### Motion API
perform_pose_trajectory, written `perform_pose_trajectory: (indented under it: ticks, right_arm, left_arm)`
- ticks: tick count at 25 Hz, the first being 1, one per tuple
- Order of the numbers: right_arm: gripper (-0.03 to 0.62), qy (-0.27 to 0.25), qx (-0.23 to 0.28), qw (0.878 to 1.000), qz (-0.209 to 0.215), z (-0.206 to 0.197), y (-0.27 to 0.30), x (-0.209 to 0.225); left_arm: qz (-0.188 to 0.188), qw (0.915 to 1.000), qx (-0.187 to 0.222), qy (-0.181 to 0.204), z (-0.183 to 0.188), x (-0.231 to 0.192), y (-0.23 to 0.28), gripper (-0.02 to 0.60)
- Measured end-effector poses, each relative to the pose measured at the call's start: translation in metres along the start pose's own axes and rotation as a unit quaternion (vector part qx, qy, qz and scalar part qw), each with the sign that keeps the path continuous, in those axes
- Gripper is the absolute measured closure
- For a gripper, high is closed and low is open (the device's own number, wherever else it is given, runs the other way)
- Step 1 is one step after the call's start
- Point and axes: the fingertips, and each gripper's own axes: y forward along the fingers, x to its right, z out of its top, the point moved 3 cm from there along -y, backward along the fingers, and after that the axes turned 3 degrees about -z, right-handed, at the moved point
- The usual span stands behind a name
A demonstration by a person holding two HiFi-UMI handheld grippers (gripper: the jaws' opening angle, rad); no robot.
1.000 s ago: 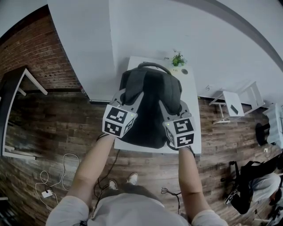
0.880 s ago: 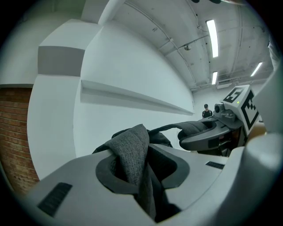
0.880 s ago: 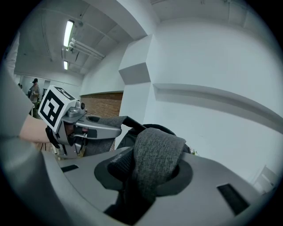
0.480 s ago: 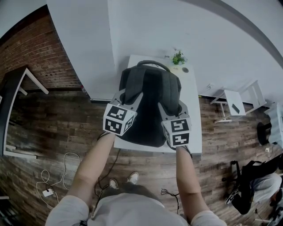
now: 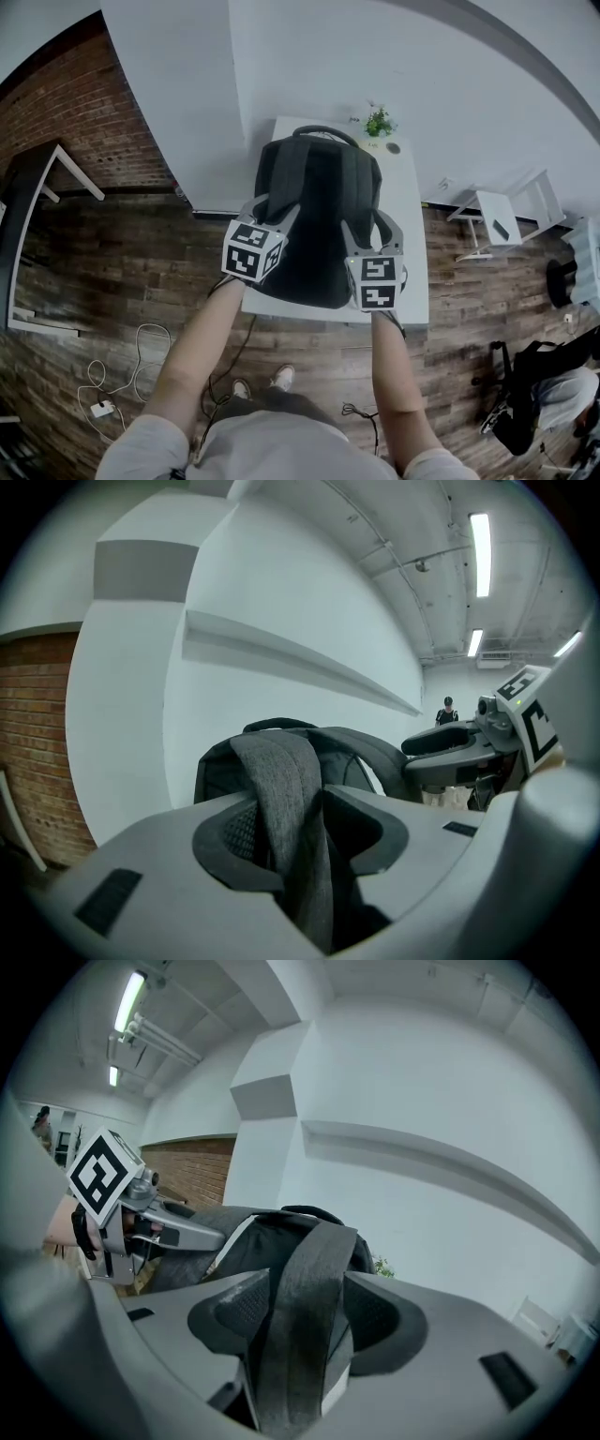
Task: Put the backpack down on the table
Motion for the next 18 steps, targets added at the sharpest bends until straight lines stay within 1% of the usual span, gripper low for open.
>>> perform_pose_trajectory:
  ticks: [4, 9, 13, 18]
  right_arm:
    - [0.358, -0.001, -0.011, 1.0, 0.006, -0.009, -0.002, -0.007]
    - [0.358, -0.003, -0.016, 1.0, 0.013, -0.016, -0.007, -0.015]
    - [0.359, -0.004, -0.021, 1.0, 0.022, -0.022, -0.011, -0.017]
    - [0.359, -0.004, -0.012, 1.0, 0.022, -0.019, -0.021, -0.028]
  left_arm:
    - [0.008, 0.9998, -0.02, -0.004, -0.018, -0.006, 0.005, 0.41]
    - [0.019, 0.9992, -0.034, -0.005, -0.033, -0.013, 0.006, 0.41]
    - [0.018, 0.9991, -0.038, 0.005, -0.036, -0.01, 0.005, 0.41]
    - [0.014, 0.9994, -0.029, 0.014, -0.03, -0.001, -0.003, 0.41]
